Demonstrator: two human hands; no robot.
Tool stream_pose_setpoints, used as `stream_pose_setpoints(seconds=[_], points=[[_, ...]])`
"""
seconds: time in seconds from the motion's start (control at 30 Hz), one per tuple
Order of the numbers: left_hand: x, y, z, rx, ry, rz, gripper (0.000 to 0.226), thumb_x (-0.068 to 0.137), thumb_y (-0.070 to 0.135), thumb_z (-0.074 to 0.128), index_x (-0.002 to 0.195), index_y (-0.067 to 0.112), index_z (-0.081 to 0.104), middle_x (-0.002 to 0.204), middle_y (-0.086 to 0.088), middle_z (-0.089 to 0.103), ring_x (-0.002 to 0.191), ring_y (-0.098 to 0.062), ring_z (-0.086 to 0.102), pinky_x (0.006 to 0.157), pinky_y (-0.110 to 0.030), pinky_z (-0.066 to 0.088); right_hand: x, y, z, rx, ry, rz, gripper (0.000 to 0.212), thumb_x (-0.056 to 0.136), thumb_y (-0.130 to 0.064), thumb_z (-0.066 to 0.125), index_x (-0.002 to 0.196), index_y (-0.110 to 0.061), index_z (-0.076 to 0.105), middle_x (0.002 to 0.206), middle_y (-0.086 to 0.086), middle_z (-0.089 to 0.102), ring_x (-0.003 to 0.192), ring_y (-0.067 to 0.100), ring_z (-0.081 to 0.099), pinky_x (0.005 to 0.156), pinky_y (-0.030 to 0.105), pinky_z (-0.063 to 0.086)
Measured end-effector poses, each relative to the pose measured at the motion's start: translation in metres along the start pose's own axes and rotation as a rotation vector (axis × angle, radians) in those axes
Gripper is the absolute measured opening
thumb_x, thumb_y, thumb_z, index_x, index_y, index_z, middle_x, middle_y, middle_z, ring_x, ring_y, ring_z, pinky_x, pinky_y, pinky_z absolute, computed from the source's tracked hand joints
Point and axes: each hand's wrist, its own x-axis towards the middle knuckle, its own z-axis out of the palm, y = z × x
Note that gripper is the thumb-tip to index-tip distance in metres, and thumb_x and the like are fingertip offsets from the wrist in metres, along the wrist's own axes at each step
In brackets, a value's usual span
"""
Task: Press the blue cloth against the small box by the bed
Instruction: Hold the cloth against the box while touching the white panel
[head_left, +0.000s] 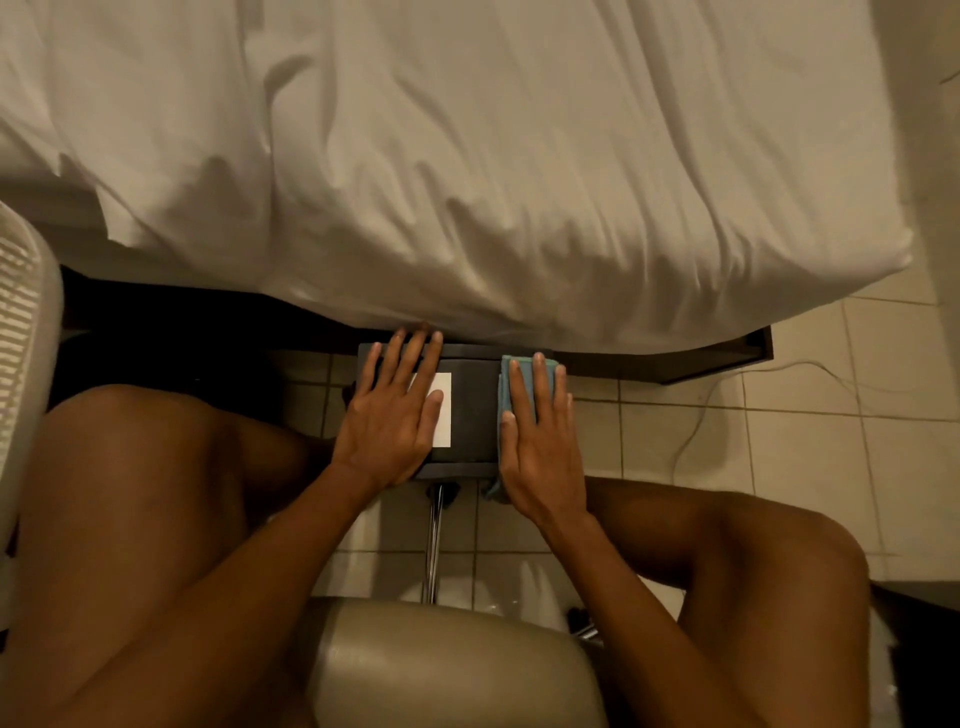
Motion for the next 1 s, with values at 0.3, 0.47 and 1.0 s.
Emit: stream_pose_setpoints(seconds=[0.3, 0.47, 1.0], points=[[-0.002, -0.002, 0.002, -0.004, 0.0, 0.009, 0.062, 0.103, 0.04, 0.019, 0.159, 0.017, 0.003, 0.168, -0.005, 0.005, 0.155, -0.021, 0.001, 0.126, -0.044, 0.005, -0.014, -0.012, 0.005, -0.07, -0.021, -0.009, 0.063, 0.106, -0.043, 0.024, 0.158, -0.033, -0.009, 0.168, -0.001, -0.015, 0.154, 0.016, -0.017, 0.125, 0.044, -0.008], [0.001, -0.002, 0.003, -0.01, 0.007, 0.009, 0.062, 0.103, 0.04, 0.019, 0.159, 0.018, 0.003, 0.167, -0.006, 0.006, 0.155, -0.021, 0.002, 0.126, -0.044, 0.006, 0.03, -0.021, 0.001, -0.096, 0.022, -0.04, 0.063, 0.106, -0.042, 0.027, 0.16, -0.03, -0.003, 0.169, 0.003, -0.009, 0.155, 0.016, -0.013, 0.125, 0.041, -0.008], [-0.003, -0.002, 0.002, -0.044, 0.006, 0.0, 0.061, 0.103, 0.039, 0.02, 0.159, 0.019, 0.003, 0.167, -0.004, 0.008, 0.155, -0.019, 0.0, 0.126, -0.043, 0.008, -0.015, -0.035, 0.024, -0.053, 0.073, 0.027, 0.059, 0.107, -0.035, 0.026, 0.16, -0.022, 0.004, 0.169, 0.005, -0.006, 0.156, 0.019, -0.007, 0.126, 0.046, 0.002]])
